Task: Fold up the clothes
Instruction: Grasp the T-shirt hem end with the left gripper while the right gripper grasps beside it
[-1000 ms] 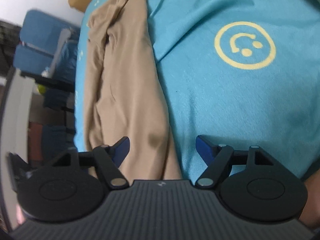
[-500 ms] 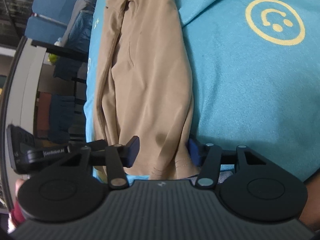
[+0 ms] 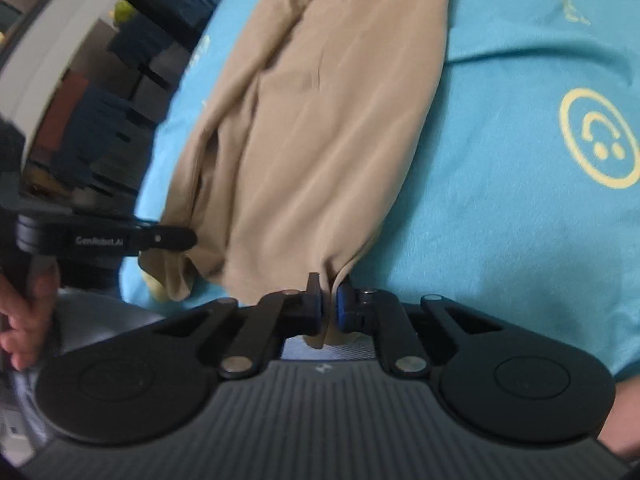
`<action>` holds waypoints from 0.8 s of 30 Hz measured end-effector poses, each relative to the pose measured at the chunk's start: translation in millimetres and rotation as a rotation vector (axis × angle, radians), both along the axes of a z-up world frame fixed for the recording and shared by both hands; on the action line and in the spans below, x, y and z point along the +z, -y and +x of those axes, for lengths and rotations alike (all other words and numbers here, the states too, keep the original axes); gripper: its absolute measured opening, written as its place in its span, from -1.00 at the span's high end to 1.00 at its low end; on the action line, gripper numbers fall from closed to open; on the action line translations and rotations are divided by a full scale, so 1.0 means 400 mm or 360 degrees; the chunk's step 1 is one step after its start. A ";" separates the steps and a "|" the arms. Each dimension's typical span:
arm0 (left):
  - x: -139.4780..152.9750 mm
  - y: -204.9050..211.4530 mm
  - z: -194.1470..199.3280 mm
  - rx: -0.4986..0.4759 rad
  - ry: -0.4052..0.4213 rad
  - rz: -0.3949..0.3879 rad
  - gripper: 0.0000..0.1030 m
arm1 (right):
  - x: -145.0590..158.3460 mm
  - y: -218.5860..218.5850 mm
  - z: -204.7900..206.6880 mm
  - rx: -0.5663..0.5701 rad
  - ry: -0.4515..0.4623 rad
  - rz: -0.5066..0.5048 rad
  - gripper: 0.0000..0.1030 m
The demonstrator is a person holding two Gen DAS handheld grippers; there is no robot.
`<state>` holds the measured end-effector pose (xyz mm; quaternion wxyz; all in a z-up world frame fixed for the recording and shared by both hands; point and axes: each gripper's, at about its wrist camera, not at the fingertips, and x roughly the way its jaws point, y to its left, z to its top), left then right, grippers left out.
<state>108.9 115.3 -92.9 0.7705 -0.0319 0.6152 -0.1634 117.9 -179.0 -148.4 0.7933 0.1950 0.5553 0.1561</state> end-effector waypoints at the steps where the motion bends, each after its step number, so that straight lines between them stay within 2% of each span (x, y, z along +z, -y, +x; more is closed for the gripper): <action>1: 0.021 -0.012 -0.014 0.0065 0.0031 -0.0090 0.81 | 0.021 0.018 -0.004 -0.0018 0.0028 0.0031 0.81; 3: 0.067 -0.013 -0.037 0.0204 0.0091 -0.0301 0.81 | 0.077 0.055 -0.017 -0.0053 0.0110 0.0078 0.81; 6: 0.142 -0.030 -0.052 0.0429 0.0154 -0.0700 0.82 | 0.173 0.114 -0.038 -0.0135 0.0240 0.0169 0.82; 10: 0.221 -0.049 -0.089 0.0512 0.0282 -0.0908 0.83 | 0.298 0.170 -0.084 -0.0220 0.0422 0.0244 0.82; 13: 0.253 -0.052 -0.123 0.0517 0.0342 -0.0963 0.83 | 0.360 0.196 -0.140 -0.0248 0.0526 0.0261 0.83; 16: 0.268 -0.053 -0.185 0.0518 0.0383 -0.0981 0.83 | 0.389 0.207 -0.195 -0.0254 0.0583 0.0253 0.83; 21: 0.233 -0.055 -0.316 0.0521 0.0382 -0.0977 0.83 | 0.366 0.220 -0.307 -0.0272 0.0597 0.0300 0.83; 24: 0.208 -0.052 -0.360 0.0503 0.0369 -0.0974 0.83 | 0.342 0.238 -0.378 -0.0308 0.0573 0.0363 0.83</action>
